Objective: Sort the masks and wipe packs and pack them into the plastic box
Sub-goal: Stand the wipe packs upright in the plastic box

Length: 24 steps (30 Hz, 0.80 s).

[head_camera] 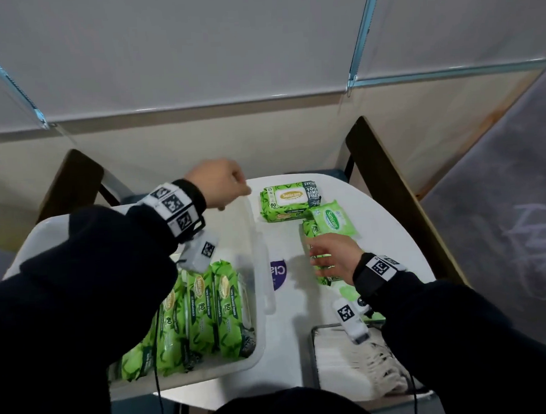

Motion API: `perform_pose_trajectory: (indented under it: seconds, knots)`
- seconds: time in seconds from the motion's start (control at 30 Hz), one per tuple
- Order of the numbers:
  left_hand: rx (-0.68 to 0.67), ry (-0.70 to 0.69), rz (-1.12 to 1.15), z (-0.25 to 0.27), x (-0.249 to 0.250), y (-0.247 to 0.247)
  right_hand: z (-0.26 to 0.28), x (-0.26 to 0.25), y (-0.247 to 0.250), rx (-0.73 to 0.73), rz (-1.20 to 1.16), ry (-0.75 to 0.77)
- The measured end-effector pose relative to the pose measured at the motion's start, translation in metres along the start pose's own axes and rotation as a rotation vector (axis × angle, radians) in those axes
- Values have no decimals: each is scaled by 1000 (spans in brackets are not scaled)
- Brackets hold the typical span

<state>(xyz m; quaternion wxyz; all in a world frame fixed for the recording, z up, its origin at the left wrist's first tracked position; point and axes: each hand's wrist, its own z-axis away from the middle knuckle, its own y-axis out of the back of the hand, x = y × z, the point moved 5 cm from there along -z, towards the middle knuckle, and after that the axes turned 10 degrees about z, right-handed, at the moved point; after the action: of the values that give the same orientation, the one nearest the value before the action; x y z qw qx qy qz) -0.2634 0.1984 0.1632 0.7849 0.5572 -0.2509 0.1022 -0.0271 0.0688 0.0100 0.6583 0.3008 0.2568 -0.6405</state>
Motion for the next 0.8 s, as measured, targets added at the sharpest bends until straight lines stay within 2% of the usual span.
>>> perform_pose_trajectory:
  seconds: [0.07,0.13,0.17,0.2,0.27,0.33,0.43,0.53,0.63,0.8]
  knots:
    - [13,-73,61,-21,33,-6,-16,3,26,131,96,33]
    - [-21,-107,51,-48,63,-29,-35,-3,49,287,298,153]
    - [-51,-105,41,-63,74,-45,-42,-9,56,315,409,208]
    - [-86,-83,44,-78,81,-65,-47,-15,58,288,512,242]
    - [-115,-10,80,-104,90,-100,-64,-20,57,131,689,250]
    - [-70,40,78,-120,88,-128,-80,-14,50,-32,1001,254]
    - [-100,108,-74,-141,74,-173,-95,10,52,-169,1417,255]
    - [-203,177,-214,-162,48,-210,-90,31,68,-221,1508,246]
    - [-216,217,-304,-182,32,-223,-89,38,82,-216,1498,307]
    - [-234,310,-246,-191,10,-237,-94,35,97,-216,1507,343]
